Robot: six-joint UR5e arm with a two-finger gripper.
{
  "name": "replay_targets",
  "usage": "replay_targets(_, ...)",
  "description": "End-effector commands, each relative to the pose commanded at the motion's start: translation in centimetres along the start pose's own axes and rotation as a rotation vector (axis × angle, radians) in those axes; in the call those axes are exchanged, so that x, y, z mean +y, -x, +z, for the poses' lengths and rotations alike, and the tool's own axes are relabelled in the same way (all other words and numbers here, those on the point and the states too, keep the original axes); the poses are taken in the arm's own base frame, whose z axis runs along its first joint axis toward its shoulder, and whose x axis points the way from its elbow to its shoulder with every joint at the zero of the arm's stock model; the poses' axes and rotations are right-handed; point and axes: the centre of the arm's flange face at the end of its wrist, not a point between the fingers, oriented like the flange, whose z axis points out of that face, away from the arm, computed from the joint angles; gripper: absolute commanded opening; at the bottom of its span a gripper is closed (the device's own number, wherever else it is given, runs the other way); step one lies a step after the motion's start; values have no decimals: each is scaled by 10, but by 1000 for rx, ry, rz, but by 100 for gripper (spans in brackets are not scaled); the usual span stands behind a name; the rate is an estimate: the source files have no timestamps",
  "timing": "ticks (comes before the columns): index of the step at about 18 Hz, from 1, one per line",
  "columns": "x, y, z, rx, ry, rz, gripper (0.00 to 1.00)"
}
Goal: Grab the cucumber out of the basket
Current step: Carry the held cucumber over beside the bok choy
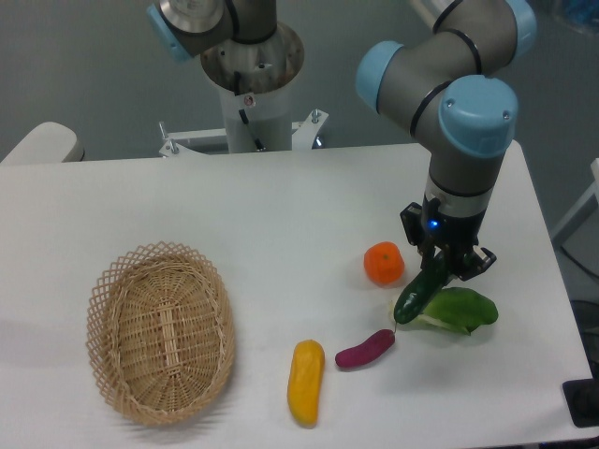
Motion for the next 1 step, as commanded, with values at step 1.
replay_targets(1,0,0,0,0,0,0,15)
